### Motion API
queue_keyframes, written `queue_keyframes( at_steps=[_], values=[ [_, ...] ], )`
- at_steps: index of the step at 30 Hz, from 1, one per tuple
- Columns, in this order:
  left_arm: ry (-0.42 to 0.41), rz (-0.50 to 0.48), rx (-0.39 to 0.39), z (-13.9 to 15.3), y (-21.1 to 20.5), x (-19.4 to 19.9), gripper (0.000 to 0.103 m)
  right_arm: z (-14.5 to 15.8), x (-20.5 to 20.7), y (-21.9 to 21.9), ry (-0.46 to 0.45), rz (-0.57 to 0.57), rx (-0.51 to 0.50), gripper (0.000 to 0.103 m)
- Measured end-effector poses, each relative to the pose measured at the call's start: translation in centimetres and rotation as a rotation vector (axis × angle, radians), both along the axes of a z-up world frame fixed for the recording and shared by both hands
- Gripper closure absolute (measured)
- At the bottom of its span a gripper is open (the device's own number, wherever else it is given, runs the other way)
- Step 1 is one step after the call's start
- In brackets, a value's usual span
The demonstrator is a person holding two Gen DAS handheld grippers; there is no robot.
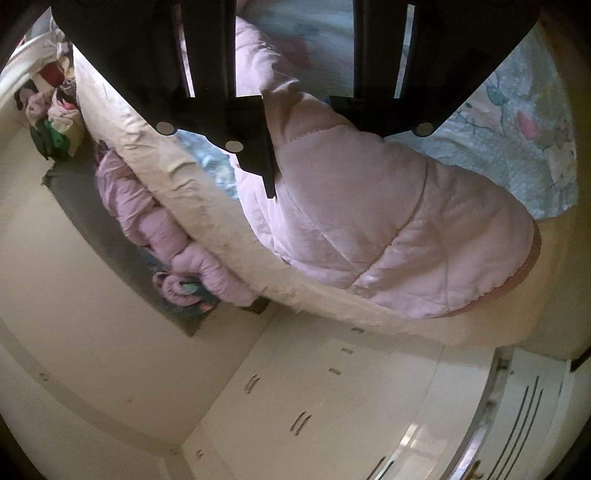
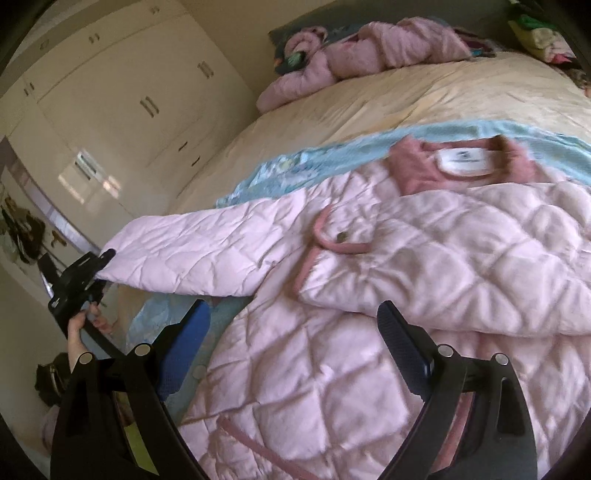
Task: Fold large clothes
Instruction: 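Lift the sleeve with the left tool and swing it over the jacket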
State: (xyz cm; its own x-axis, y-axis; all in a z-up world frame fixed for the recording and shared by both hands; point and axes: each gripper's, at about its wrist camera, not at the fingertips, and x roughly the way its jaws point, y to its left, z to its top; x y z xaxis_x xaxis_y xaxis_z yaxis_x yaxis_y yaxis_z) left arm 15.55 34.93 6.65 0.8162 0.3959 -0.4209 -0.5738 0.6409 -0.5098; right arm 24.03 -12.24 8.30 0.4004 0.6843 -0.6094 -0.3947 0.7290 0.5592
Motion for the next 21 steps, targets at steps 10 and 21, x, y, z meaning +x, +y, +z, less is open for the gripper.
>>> queue_keyframes(
  at_steps=[10,21],
  values=[
    [-0.043,-0.112,0.127,5.1,-7.6,1.2,0.092,0.4,-2.4,-9.4,-0.008,-0.161,0.057,0.012],
    [-0.052,-0.265,0.252,8.4,-15.8,2.7,0.092,0.0,-4.4,-16.4,-0.014,-0.262,0.089,0.012]
  ],
)
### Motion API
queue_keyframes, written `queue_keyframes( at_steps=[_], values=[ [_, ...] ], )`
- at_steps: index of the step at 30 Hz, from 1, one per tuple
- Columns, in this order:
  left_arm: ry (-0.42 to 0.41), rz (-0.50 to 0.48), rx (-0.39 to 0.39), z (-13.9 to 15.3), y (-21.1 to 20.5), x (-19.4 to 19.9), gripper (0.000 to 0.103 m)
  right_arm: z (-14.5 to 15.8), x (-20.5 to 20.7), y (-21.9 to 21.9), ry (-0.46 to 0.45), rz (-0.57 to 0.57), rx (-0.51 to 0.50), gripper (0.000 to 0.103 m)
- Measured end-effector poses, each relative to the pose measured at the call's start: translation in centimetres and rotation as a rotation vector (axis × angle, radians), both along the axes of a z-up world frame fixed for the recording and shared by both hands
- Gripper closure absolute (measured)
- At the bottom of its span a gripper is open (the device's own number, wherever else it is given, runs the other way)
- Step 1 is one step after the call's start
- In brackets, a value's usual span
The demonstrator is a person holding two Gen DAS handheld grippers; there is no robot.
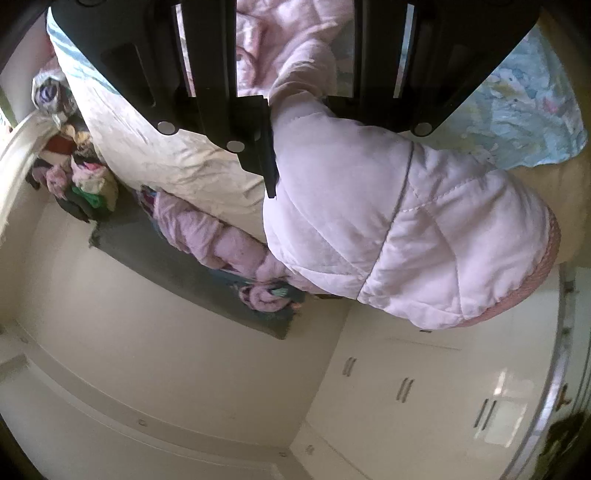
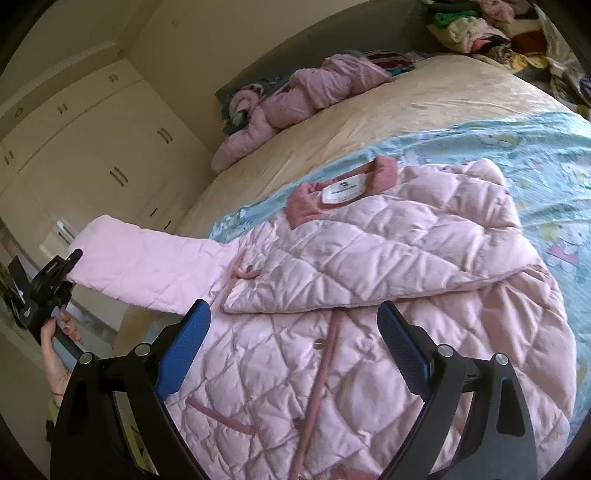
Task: Fold large clothes
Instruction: 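Lift the sleeve with the left tool and swing it over the jacket, then lay the sleeve across the jacket front and open the left tool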
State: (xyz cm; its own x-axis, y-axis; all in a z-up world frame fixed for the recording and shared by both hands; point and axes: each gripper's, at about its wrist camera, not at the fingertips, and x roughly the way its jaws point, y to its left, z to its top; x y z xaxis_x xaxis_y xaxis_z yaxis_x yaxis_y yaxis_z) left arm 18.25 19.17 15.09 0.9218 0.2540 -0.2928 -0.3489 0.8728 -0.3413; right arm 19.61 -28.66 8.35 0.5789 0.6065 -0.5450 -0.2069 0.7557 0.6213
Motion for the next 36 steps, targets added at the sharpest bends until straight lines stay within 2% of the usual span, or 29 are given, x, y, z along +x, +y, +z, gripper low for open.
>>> queue_keyframes(
  at_steps=[8,15,22,26,36],
  values=[
    [0.020,-0.126,0.085,0.1,-5.6,1.9,0.092,-0.3,-1.2,-3.8,0.007,-0.053,0.041,0.012],
    [0.056,-0.250,0.162,-1.0,-10.8,3.4,0.093,-0.2,-2.0,-6.6,-0.004,-0.089,0.068,0.012],
    [0.109,-0.388,0.218,-3.7,-15.9,5.0,0.093,-0.9,-2.6,-9.1,0.012,-0.133,0.092,0.012],
    [0.149,-0.448,0.281,-5.7,-18.9,5.7,0.093,-1.6,-3.0,-10.6,0.029,-0.158,0.105,0.012],
    [0.274,-0.591,0.368,-10.6,-24.5,8.0,0.092,-3.1,-3.5,-14.2,0.064,-0.239,0.130,0.012]
  ],
)
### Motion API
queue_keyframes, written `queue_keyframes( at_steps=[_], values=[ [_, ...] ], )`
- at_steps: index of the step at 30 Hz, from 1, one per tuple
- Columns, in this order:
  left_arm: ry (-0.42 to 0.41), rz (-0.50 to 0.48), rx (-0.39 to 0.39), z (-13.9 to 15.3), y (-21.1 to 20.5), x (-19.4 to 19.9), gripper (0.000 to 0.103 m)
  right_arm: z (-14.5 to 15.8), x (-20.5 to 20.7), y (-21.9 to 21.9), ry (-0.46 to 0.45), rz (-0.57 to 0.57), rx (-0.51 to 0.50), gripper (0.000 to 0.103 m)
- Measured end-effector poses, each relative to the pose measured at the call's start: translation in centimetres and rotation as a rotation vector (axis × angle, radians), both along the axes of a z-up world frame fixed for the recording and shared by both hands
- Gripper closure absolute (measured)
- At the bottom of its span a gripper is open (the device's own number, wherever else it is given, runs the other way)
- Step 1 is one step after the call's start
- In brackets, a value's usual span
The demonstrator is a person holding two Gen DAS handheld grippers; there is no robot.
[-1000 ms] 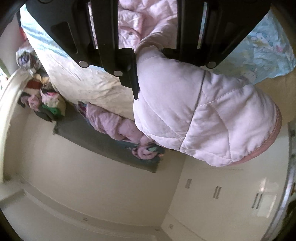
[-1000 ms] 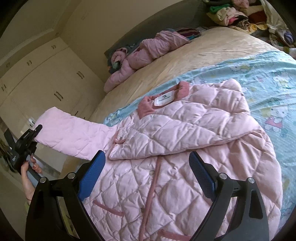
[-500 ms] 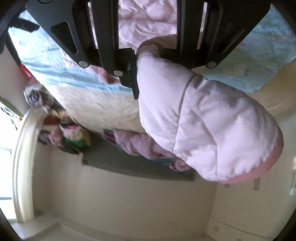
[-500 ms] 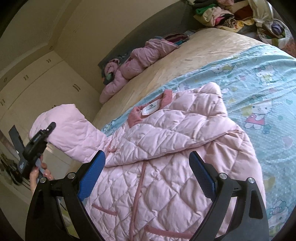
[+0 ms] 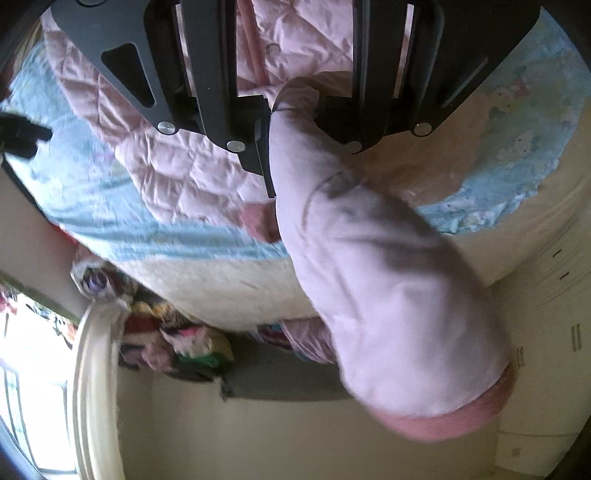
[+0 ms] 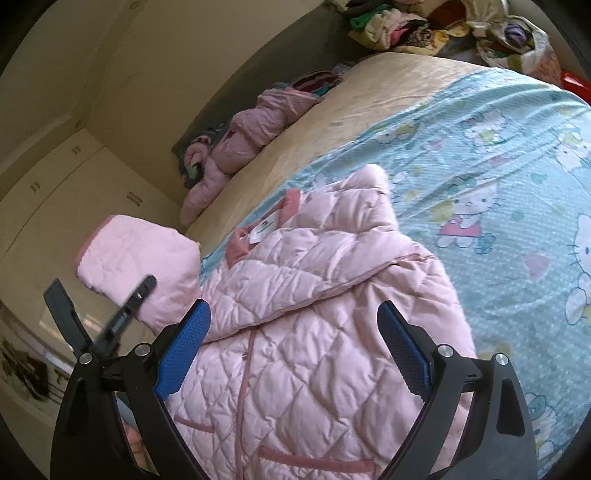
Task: Fold large clothes
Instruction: 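Lay the sleeve across the jacket front and open the left tool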
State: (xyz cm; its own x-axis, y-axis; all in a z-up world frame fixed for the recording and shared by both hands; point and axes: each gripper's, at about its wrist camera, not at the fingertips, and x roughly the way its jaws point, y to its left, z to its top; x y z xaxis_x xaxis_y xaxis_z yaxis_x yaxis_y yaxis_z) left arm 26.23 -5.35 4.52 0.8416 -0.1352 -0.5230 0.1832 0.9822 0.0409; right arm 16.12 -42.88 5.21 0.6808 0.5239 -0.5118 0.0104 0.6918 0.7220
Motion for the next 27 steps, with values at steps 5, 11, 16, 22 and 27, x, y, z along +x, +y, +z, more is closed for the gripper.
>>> queue_keyframes(
  at_steps=[5,11,16,22,27],
  values=[
    [0.050,-0.038,0.052,-2.5,-1.8,0.5,0.092,-0.8,-0.1,-1.3,0.021,-0.034,0.019,0.012],
    [0.095,-0.086,0.119,-5.1,-2.4,0.0,0.087,-1.4,0.0,-1.9,0.045,-0.053,0.033,0.012],
    [0.124,-0.129,0.168,-6.8,-3.8,-0.3,0.081,-1.5,0.1,-1.8,0.050,-0.052,0.042,0.012],
    [0.138,-0.191,0.273,-8.7,-5.4,-1.4,0.053,-1.2,0.8,-1.1,0.058,-0.037,0.052,0.012],
    [0.126,-0.269,0.325,-9.4,-6.1,-3.5,0.020,-0.4,2.1,0.4,0.062,0.005,0.047,0.012]
  ],
)
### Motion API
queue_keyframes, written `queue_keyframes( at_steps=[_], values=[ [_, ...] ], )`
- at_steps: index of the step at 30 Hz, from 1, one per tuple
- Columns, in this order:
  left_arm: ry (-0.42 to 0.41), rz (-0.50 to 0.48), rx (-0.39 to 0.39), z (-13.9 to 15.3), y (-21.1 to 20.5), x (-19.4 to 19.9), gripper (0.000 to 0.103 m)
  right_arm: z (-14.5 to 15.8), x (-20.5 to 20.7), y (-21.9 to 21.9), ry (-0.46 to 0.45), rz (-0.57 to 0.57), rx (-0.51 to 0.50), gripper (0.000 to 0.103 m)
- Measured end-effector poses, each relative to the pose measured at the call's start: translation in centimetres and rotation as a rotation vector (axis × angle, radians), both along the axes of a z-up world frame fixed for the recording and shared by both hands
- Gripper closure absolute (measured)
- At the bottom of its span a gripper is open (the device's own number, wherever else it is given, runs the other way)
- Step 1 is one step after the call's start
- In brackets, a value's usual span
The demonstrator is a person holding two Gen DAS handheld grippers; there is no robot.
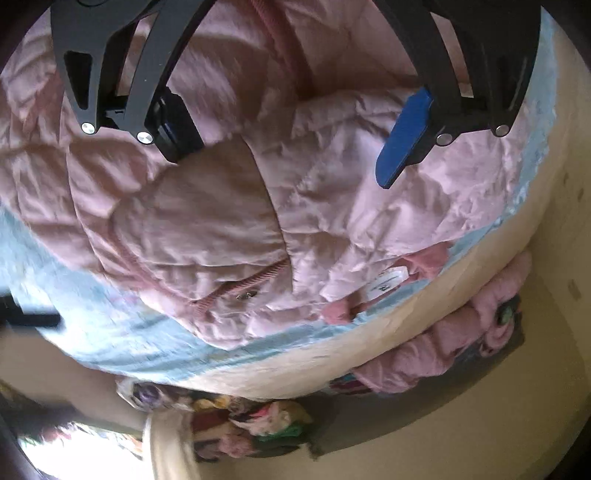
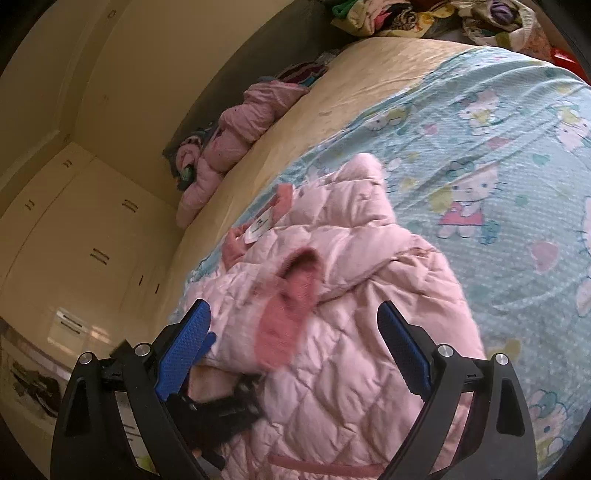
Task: Fold large clothes
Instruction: 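Lay the sleeve across the jacket front and open the left tool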
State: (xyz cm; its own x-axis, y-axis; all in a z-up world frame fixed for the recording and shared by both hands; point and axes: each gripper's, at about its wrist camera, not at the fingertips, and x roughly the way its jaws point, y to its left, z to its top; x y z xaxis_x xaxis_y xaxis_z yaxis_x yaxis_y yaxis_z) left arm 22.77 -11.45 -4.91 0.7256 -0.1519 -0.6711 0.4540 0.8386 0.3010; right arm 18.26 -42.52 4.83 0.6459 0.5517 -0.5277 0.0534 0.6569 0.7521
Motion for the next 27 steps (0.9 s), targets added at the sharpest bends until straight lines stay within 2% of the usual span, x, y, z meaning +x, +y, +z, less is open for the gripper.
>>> queue_keyframes(
  at_steps=[2,5,7,9,11,14,15,17,20,23,24,25,27],
  values=[
    [-0.001,-0.032,0.011,0.0,0.1,-0.9,0.018,0.4,0.8,0.8,-0.003,0.024,-0.003,0.012],
    [0.003,-0.060,-0.011,1.2,0.9,-1.5,0.011,0.7,2.3,2.2,0.001,0.062,-0.006,0.012],
    [0.010,-0.053,-0.068,2.5,2.1,-1.4,0.010,0.5,3.6,3.2,0.016,0.082,0.001,0.012],
    [0.043,-0.038,-0.168,3.9,3.9,-0.8,0.010,0.2,4.7,4.1,0.029,0.096,-0.007,0.012],
    [0.074,0.003,-0.268,5.1,6.1,0.2,0.010,-0.3,5.8,4.8,0.046,0.099,-0.025,0.012],
    [0.063,0.140,-0.313,6.9,9.4,2.9,0.010,-1.4,6.9,5.5,0.074,0.088,-0.022,0.014],
    [0.058,0.189,-0.332,7.4,10.5,3.8,0.010,-1.9,7.4,5.8,0.085,0.077,-0.025,0.017],
    [0.056,0.284,-0.380,8.6,12.9,5.5,0.010,-2.8,8.1,6.2,0.114,0.059,-0.031,0.031],
    [0.034,0.424,-0.493,10.0,17.5,7.8,0.010,-4.0,9.0,6.8,0.149,0.054,-0.033,0.040],
    [-0.036,0.562,-0.539,10.0,21.8,8.8,0.010,-4.5,9.6,7.6,0.152,0.065,-0.050,0.052],
    [-0.048,0.587,-0.550,9.7,22.7,8.8,0.010,-4.6,9.8,7.9,0.148,0.074,-0.059,0.059],
    [-0.062,0.607,-0.570,9.6,23.7,8.8,0.010,-4.8,10.1,8.2,0.147,0.083,-0.065,0.072],
    [-0.077,0.632,-0.622,8.6,25.7,8.6,0.010,-5.0,10.2,8.3,0.142,0.073,-0.065,0.087]
  ],
)
